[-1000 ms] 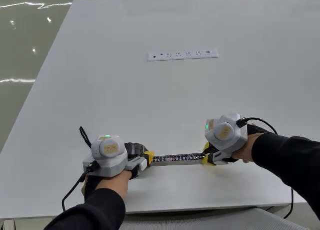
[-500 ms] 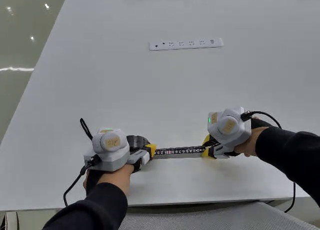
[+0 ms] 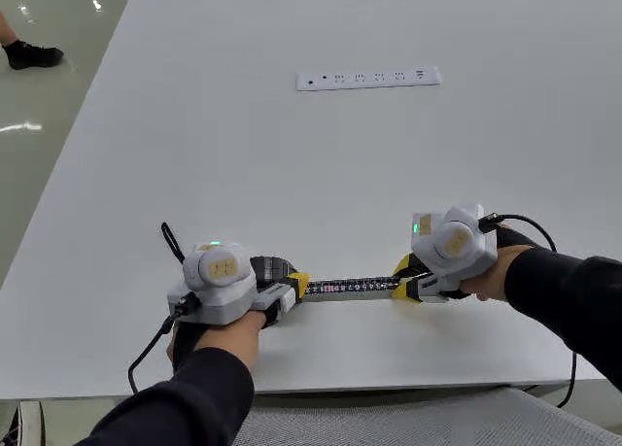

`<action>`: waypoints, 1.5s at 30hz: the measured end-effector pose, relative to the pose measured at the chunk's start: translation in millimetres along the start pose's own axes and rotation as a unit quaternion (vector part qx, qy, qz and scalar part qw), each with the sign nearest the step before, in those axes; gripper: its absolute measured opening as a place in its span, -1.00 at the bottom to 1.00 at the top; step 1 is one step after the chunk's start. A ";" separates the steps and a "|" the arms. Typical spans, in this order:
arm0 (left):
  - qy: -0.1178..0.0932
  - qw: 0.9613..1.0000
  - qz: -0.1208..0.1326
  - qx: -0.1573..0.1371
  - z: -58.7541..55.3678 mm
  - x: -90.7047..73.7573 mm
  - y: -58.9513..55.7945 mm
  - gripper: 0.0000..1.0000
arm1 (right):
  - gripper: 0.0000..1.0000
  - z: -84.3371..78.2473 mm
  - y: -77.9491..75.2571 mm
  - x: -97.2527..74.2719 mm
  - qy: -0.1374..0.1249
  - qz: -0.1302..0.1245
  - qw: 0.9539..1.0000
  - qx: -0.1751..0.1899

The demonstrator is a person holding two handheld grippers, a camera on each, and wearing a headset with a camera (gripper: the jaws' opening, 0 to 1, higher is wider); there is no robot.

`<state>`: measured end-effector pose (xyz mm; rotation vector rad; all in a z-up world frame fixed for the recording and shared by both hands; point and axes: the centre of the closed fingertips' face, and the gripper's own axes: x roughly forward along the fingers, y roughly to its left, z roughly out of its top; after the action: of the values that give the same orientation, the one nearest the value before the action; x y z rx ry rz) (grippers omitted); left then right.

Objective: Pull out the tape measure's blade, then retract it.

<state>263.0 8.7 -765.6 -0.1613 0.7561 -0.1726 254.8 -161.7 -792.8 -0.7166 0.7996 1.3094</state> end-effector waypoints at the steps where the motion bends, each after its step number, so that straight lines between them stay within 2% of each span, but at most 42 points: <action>1: 0.000 1.000 -0.001 0.001 -0.1 0.2 0.1 0.21 | -0.79 0.4 0.0 0.4 0.000 0.001 1.000 0.001; 45: 0.000 1.000 -0.008 -0.004 0.7 -2.0 -0.3 0.20 | -0.79 17.2 4.7 10.9 -0.015 0.003 1.000 0.008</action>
<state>262.1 8.9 -763.7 -0.1752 0.7548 -0.1856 252.8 -140.8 -792.5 -0.6808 0.7874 1.3148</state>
